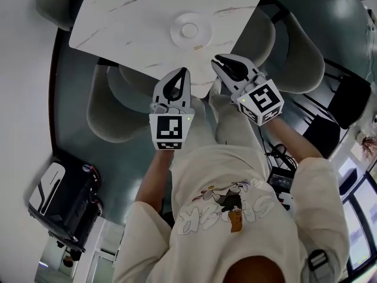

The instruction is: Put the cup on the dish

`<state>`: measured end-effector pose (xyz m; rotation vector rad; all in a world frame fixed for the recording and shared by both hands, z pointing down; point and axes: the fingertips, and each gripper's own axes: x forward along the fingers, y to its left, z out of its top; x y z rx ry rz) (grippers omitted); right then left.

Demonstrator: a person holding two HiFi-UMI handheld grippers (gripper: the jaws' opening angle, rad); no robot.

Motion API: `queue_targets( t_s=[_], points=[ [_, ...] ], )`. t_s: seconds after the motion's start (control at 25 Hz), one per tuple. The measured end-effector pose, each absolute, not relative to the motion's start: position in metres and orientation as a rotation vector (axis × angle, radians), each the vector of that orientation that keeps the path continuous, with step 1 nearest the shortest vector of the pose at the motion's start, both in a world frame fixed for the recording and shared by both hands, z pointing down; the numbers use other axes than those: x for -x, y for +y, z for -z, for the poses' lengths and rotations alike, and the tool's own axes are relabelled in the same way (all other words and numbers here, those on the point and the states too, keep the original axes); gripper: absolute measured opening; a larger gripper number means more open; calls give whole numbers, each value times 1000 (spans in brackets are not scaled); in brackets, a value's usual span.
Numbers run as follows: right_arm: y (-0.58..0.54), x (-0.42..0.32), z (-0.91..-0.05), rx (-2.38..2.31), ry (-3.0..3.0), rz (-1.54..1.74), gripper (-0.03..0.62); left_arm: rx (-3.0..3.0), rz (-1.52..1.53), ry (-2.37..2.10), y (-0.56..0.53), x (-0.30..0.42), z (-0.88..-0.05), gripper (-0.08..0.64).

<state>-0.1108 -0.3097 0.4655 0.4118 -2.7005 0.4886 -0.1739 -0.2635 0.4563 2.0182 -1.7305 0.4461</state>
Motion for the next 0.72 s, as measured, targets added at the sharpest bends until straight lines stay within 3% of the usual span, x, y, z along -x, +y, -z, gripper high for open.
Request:
queue_targets(
  t_s=[0.72],
  points=[
    [-273, 111, -385, -380, -2780, -426, 52, -2004, -396, -1730, -220, 156, -398, 3]
  ],
)
